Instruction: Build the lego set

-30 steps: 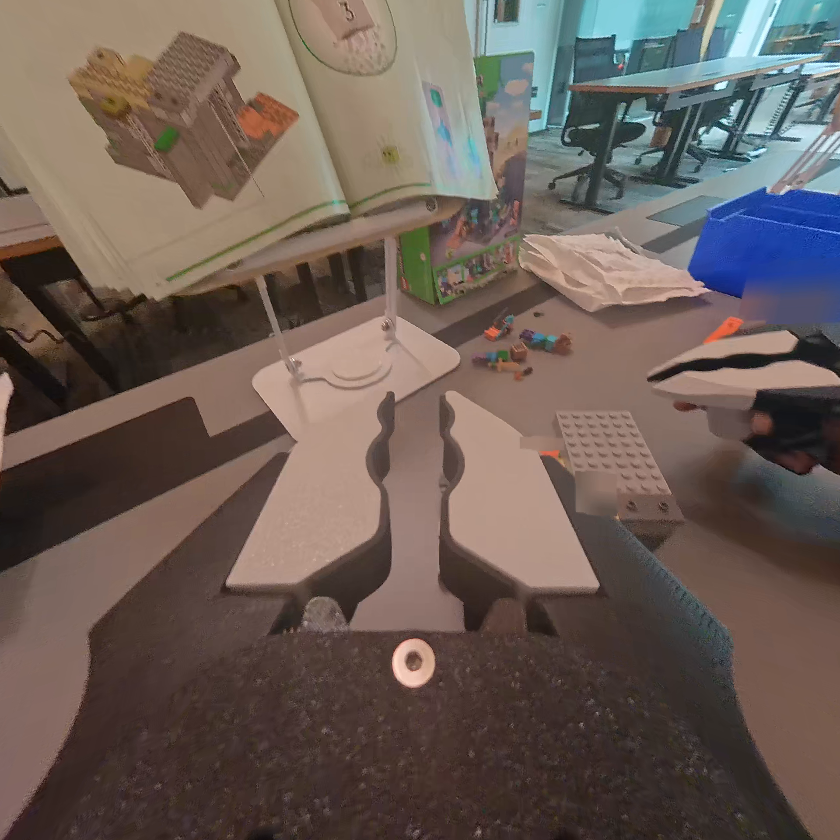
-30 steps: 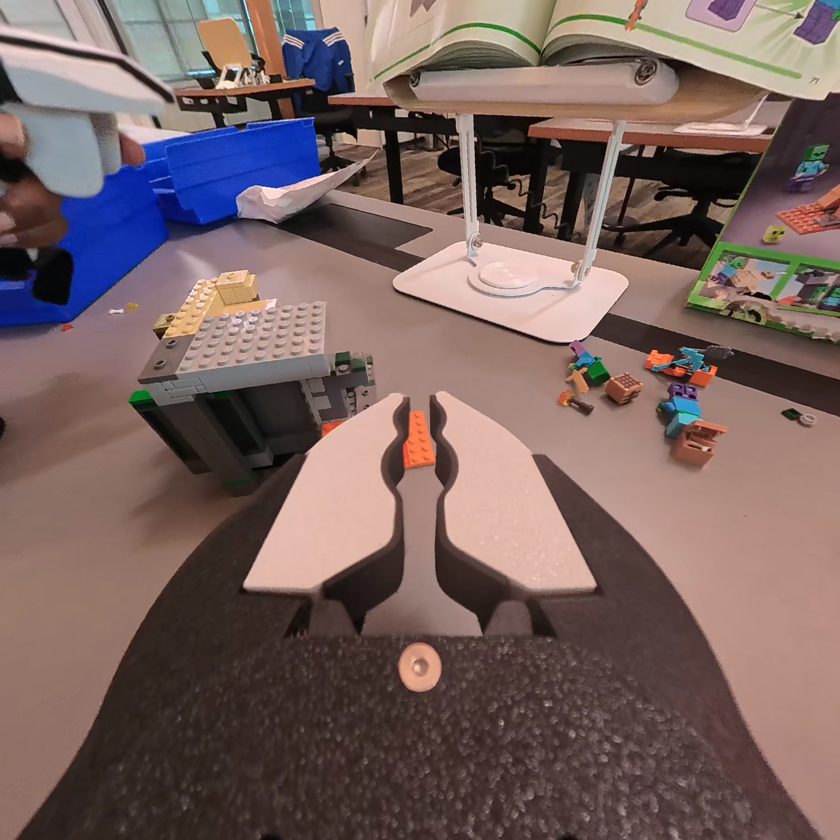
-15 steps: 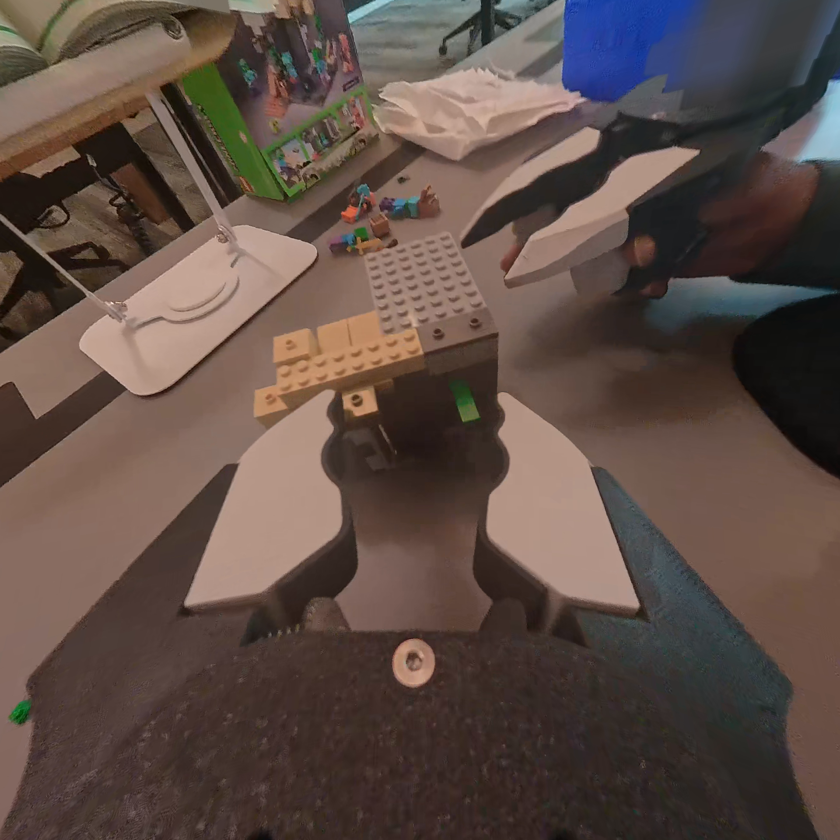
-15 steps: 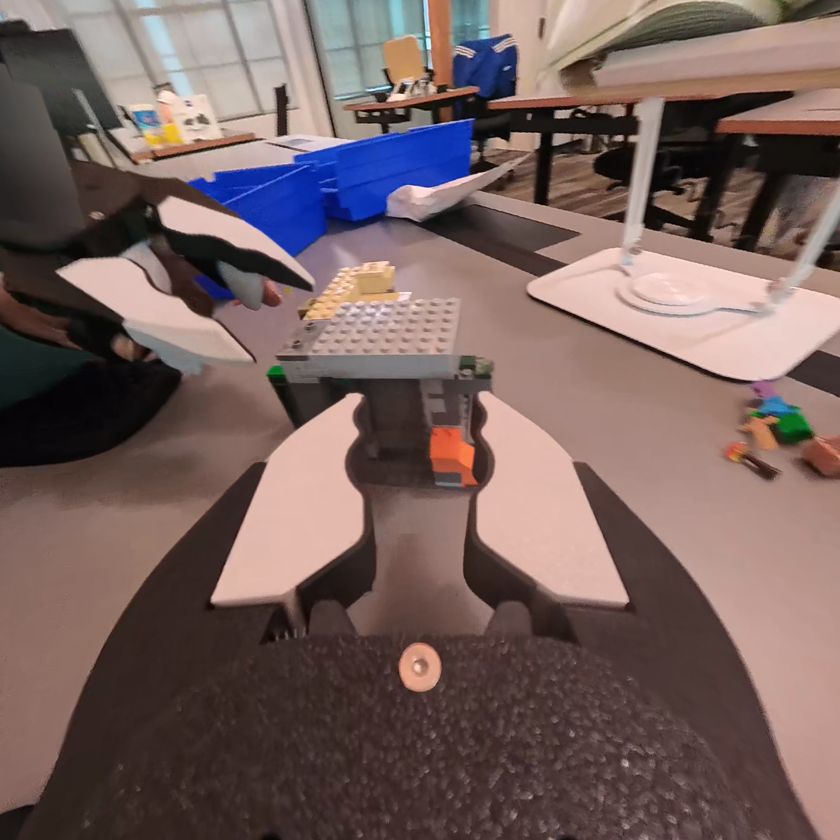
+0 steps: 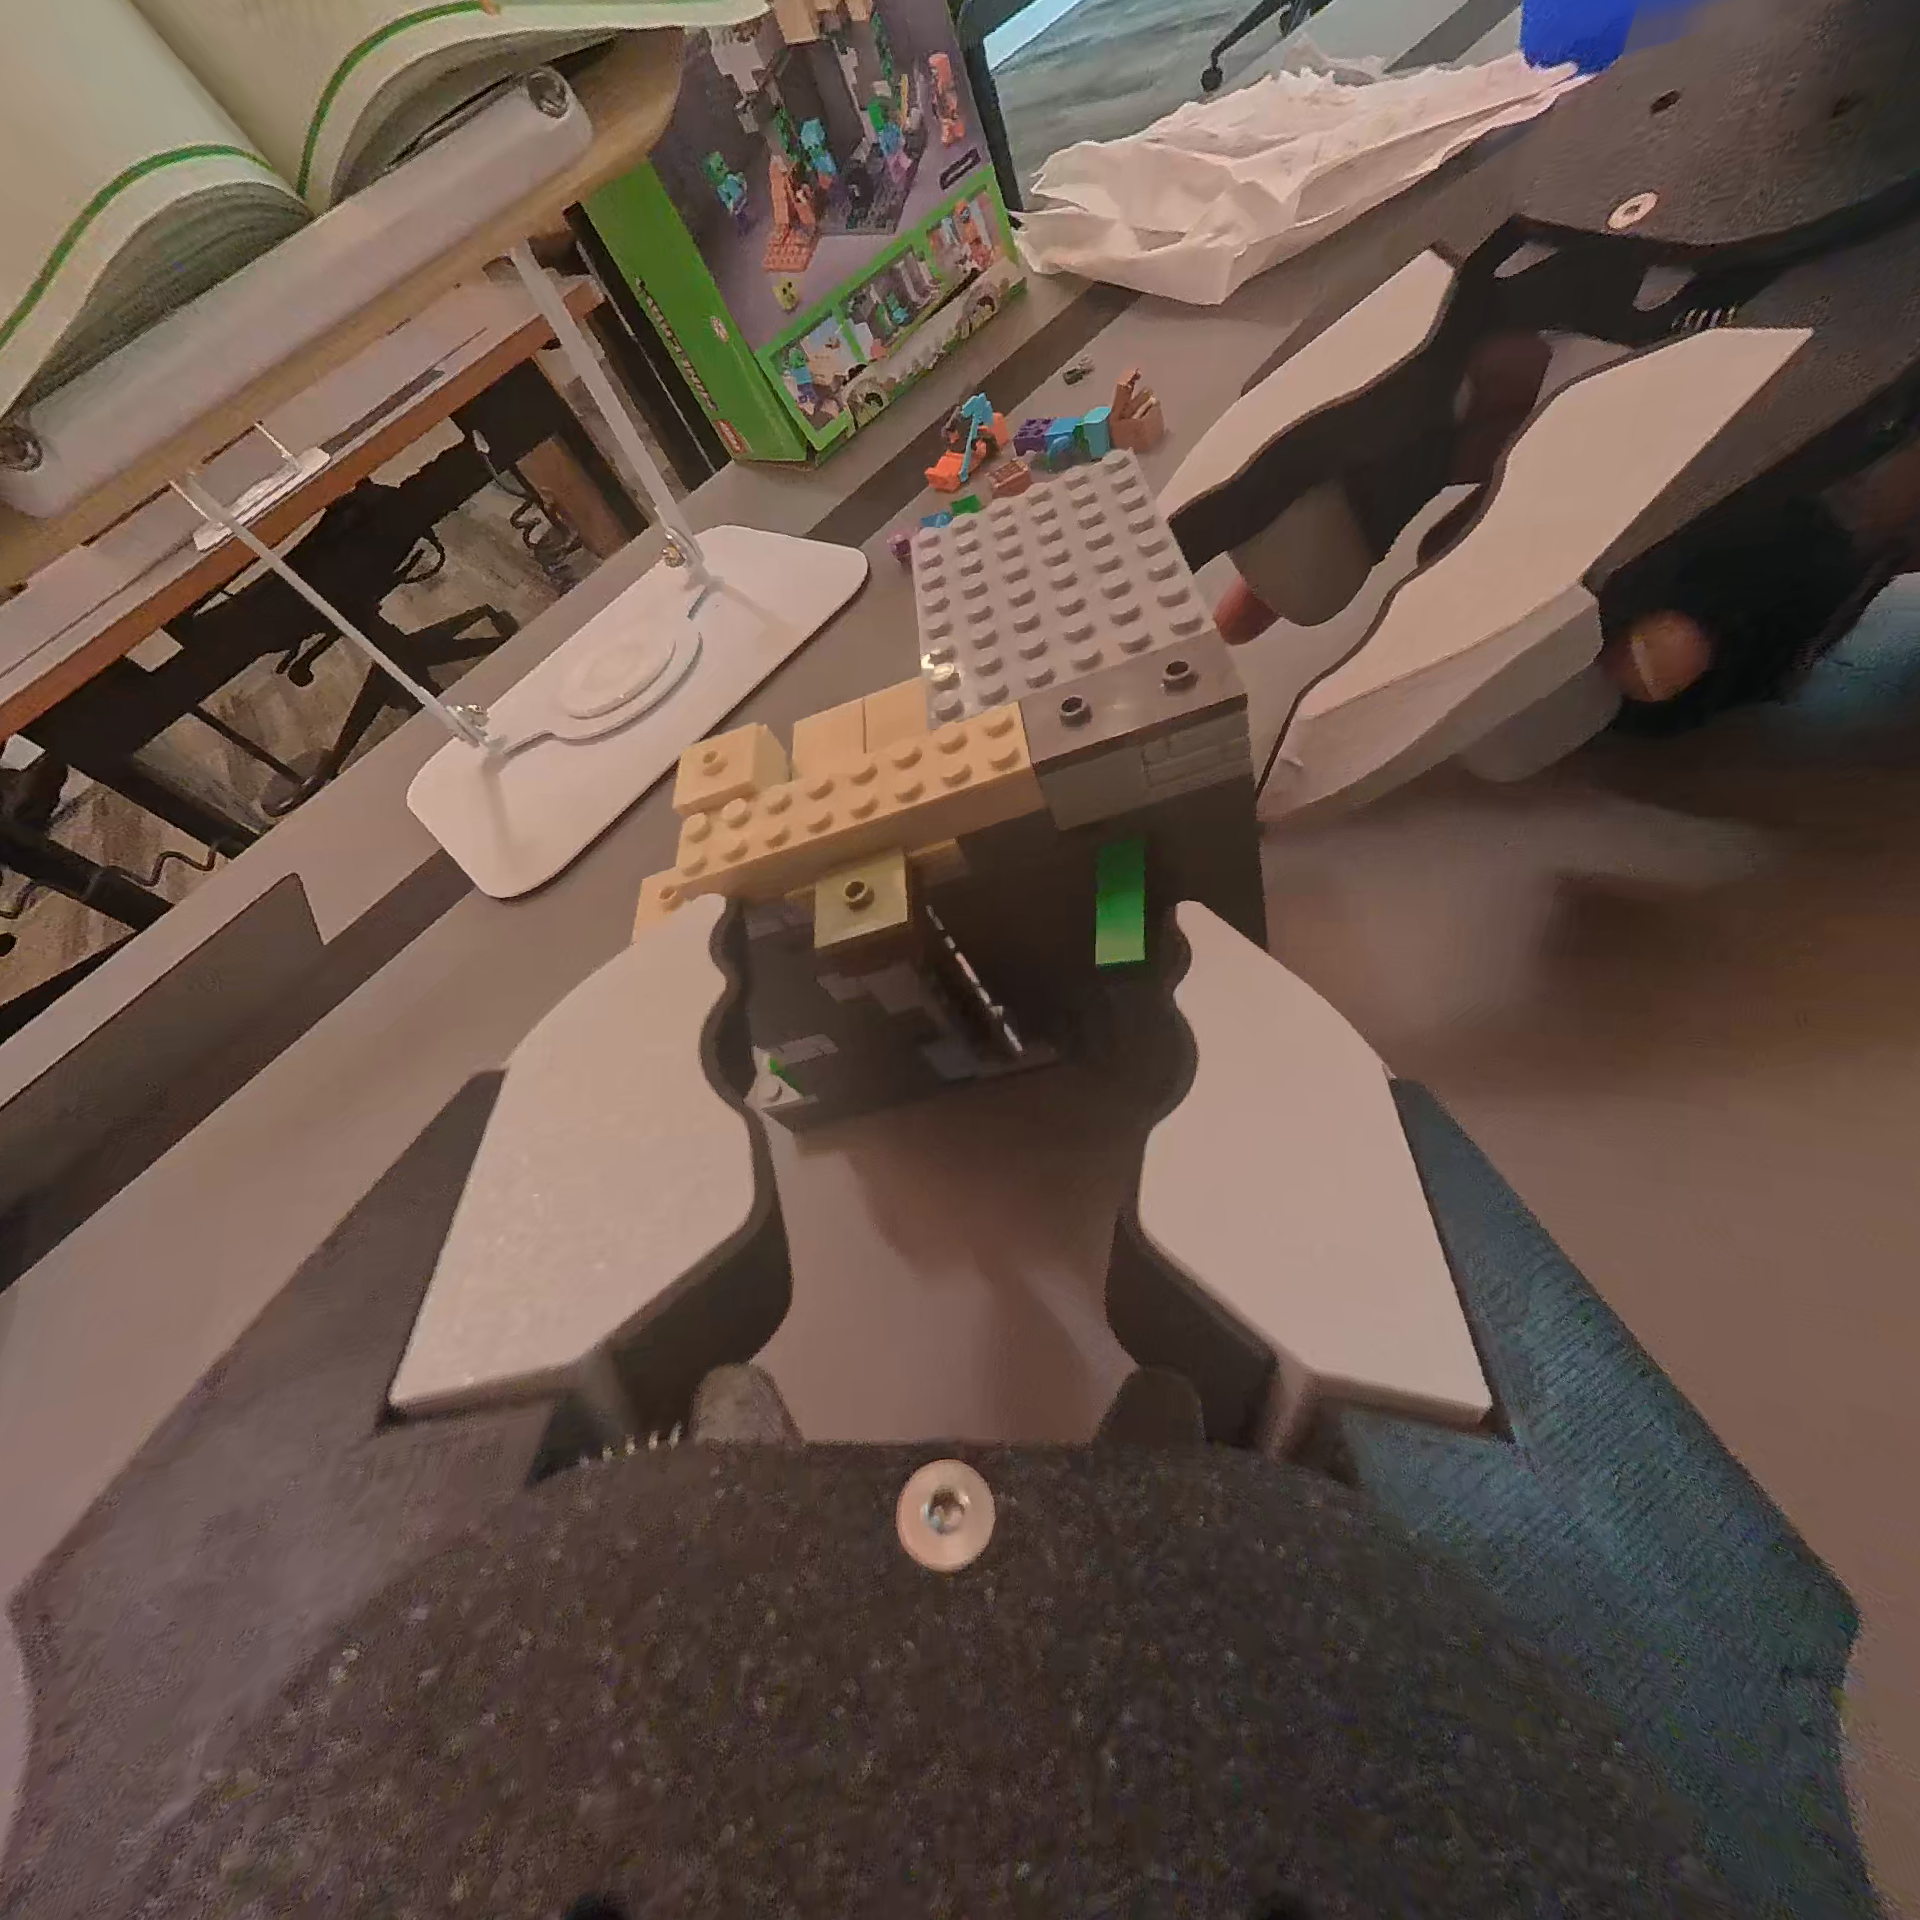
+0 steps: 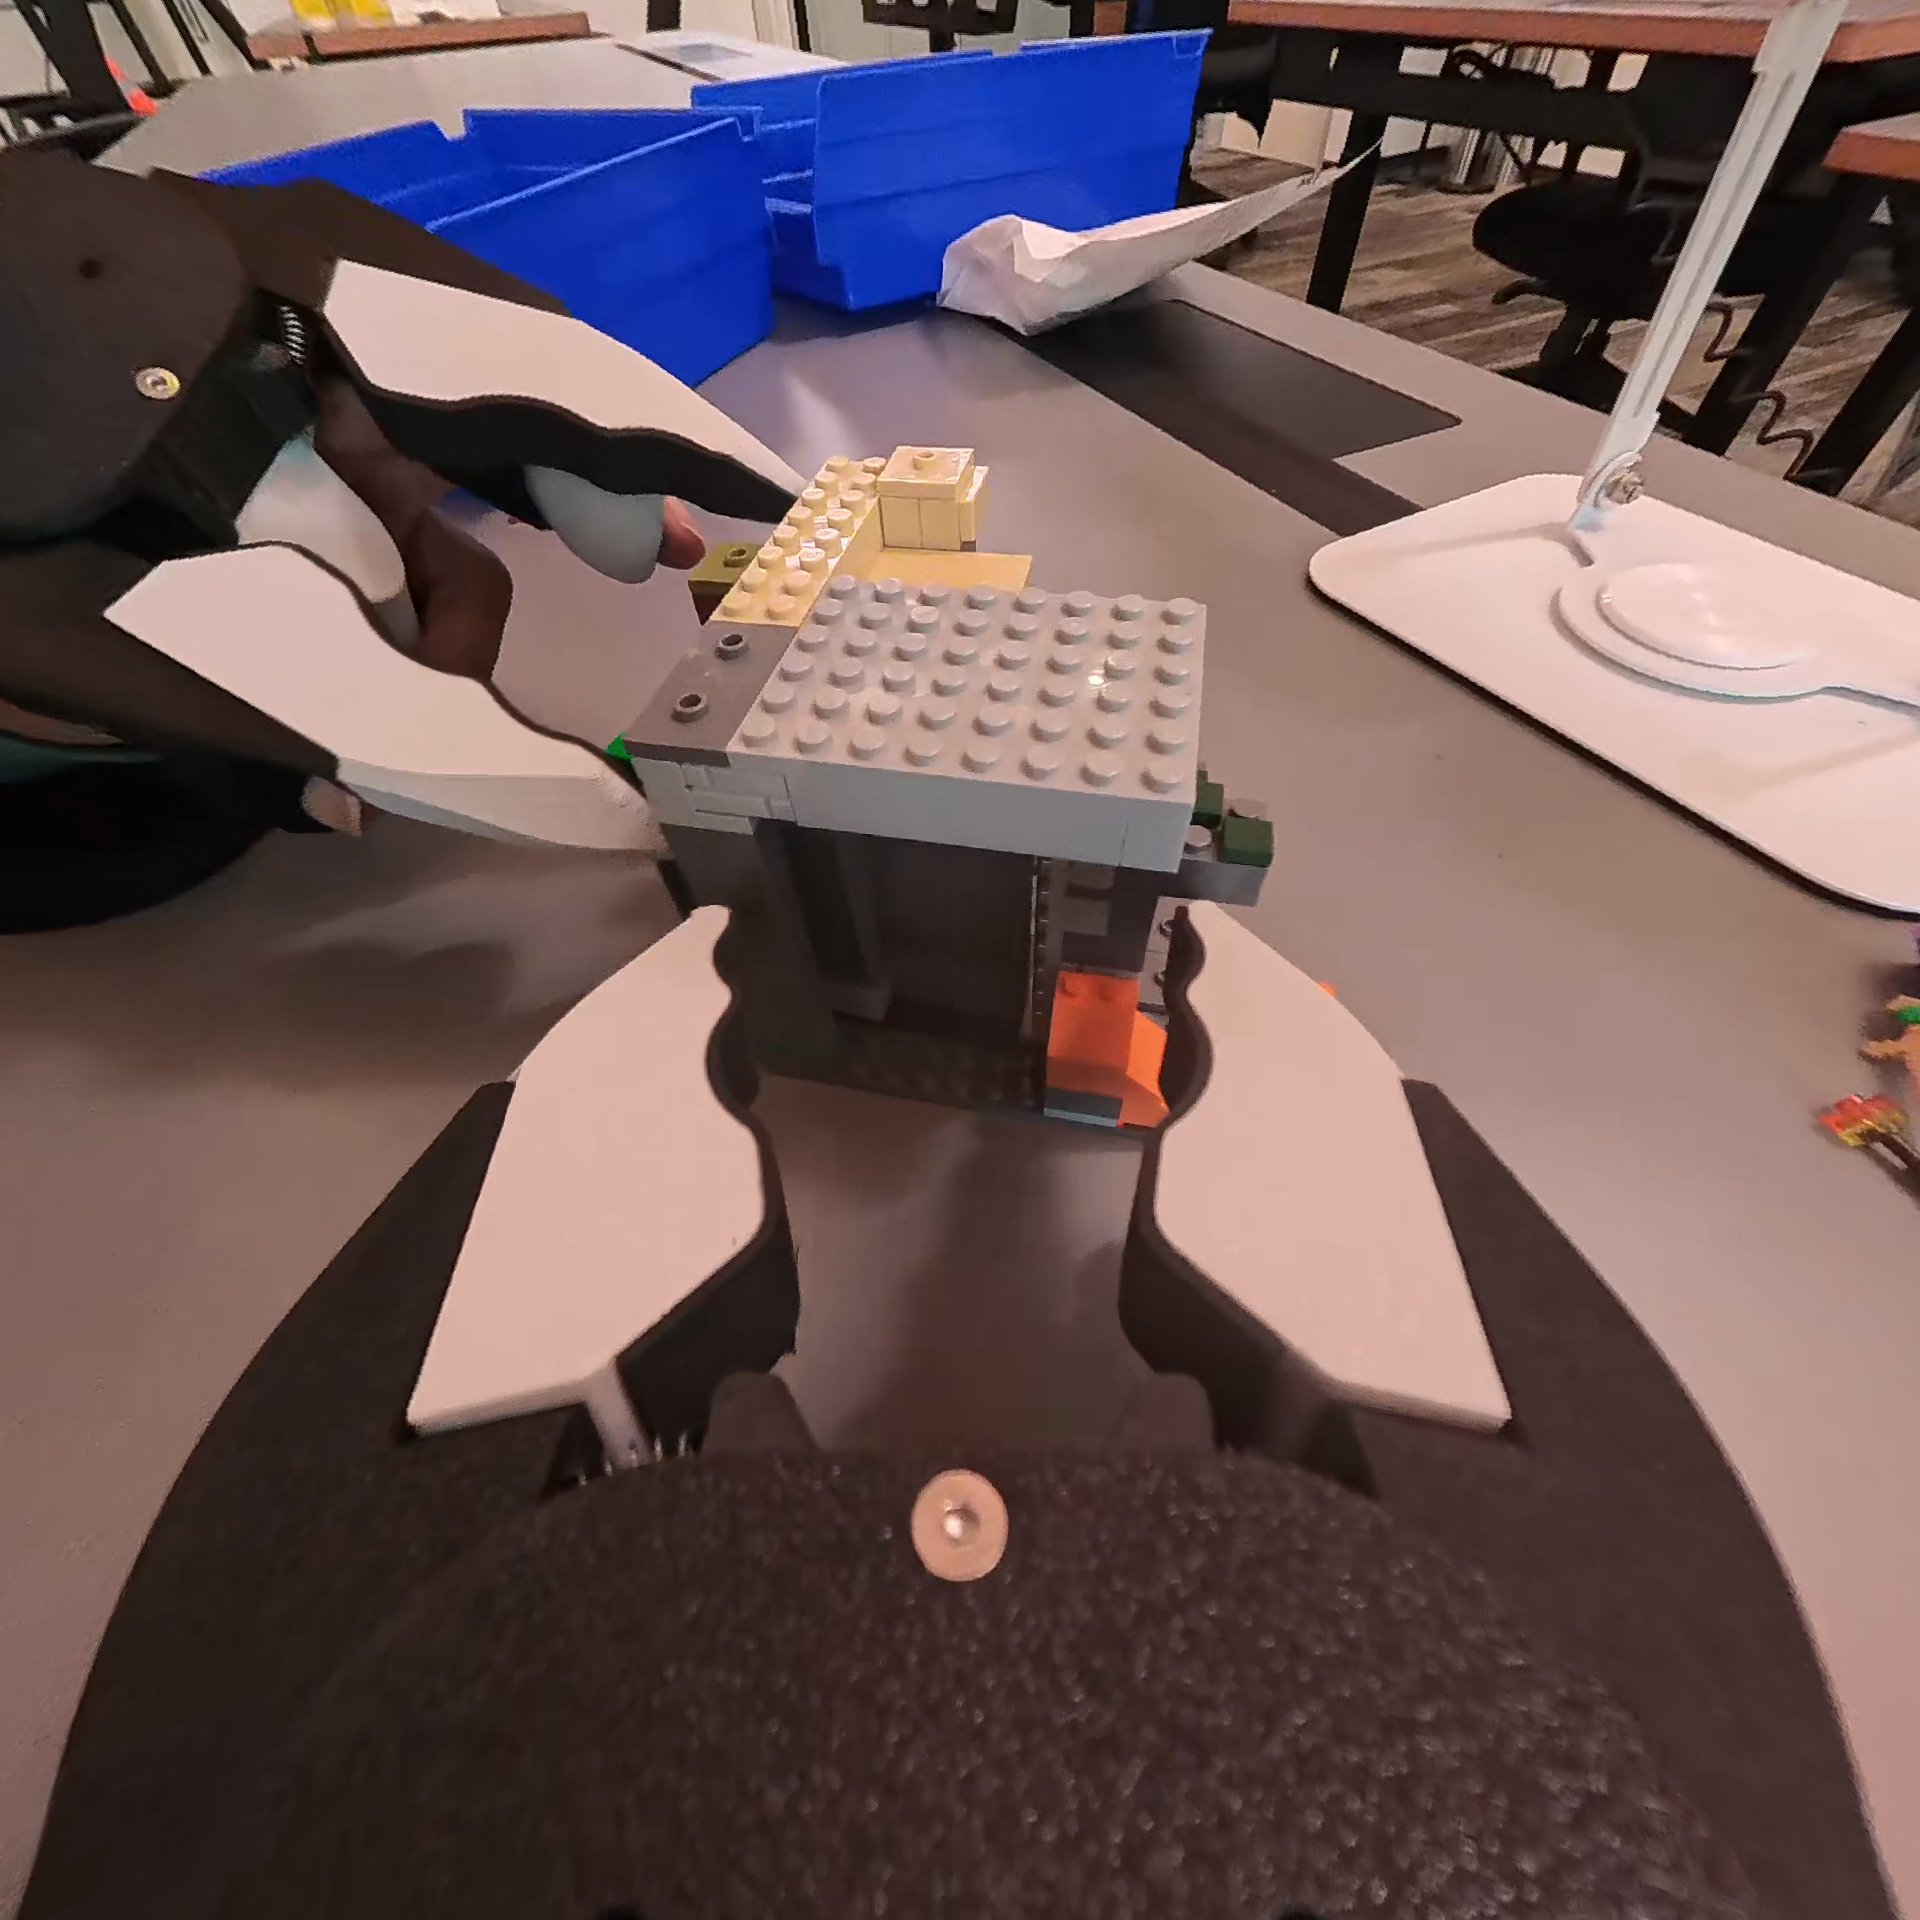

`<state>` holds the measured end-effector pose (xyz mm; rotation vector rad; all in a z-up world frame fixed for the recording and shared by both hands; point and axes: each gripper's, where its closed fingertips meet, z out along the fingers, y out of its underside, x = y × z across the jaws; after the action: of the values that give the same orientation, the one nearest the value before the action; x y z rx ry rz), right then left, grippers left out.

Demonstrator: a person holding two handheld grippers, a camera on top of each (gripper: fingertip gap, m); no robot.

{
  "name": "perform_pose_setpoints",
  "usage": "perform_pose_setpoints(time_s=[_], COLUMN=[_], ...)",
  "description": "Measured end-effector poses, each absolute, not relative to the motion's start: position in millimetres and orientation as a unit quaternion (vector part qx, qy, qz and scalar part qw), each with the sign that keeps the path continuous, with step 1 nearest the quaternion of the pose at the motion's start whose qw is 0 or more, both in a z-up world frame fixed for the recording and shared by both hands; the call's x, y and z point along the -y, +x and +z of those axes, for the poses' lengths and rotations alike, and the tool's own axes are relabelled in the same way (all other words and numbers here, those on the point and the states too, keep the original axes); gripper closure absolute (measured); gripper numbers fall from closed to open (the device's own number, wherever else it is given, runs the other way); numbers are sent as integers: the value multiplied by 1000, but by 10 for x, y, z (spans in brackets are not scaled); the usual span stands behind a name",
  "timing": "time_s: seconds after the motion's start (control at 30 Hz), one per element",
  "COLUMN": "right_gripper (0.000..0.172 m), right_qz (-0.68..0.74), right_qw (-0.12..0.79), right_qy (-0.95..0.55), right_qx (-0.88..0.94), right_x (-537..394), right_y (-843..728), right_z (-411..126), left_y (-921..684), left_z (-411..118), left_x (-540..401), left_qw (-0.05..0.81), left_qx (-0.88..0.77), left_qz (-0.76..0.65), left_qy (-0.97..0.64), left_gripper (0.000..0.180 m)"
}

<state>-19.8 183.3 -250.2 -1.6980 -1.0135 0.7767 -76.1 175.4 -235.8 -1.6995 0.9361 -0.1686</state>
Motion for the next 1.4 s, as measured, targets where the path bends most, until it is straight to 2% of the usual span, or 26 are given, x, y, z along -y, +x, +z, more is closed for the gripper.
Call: perform_pose_setpoints(time_s=[0.23,0.53,0.63,0.8,1.0,1.07,1.23,1.3,1.4], right_gripper=[114,121,121,121,121,121,122,122,123], right_qz=[321,320,316,298,291,276,262,262,272], right_qw=[488,481,488,506,451,448,451,455,455], right_qy=[-691,-682,-681,-687,-709,-706,-703,-704,-704], right_qx=[426,448,446,428,457,474,483,479,472], right_x=[-1779,-1669,-1671,-1791,-1863,-1874,-1888,-1882,-1874], right_y=[-218,-260,-224,-54,-199,-291,-399,-391,-389], right_z=[-2493,-2503,-2461,-2380,-2562,-2600,-2618,-2619,-2617], left_y=[-906,-1353,-1498,-1549,-1365,-1308,-1341,-1343,-1269], left_z=[-2377,-2428,-2452,-2306,-2273,-2274,-2341,-2423,-2495], left_x=[-1910,-2254,-2341,-2270,-2088,-2024,-2029,-2066,-2121], left_qw=[565,557,547,567,555,553,539,523,514], left_qx=[-379,-319,-274,-259,-316,-336,-350,-358,-403], left_qz=[-57,-17,-50,-100,-139,-141,-123,-143,-171], left_qy=[-731,-767,-789,-776,-756,-749,-756,-760,-738], left_gripper=[109,117,116,129,135,144,142,134,134])
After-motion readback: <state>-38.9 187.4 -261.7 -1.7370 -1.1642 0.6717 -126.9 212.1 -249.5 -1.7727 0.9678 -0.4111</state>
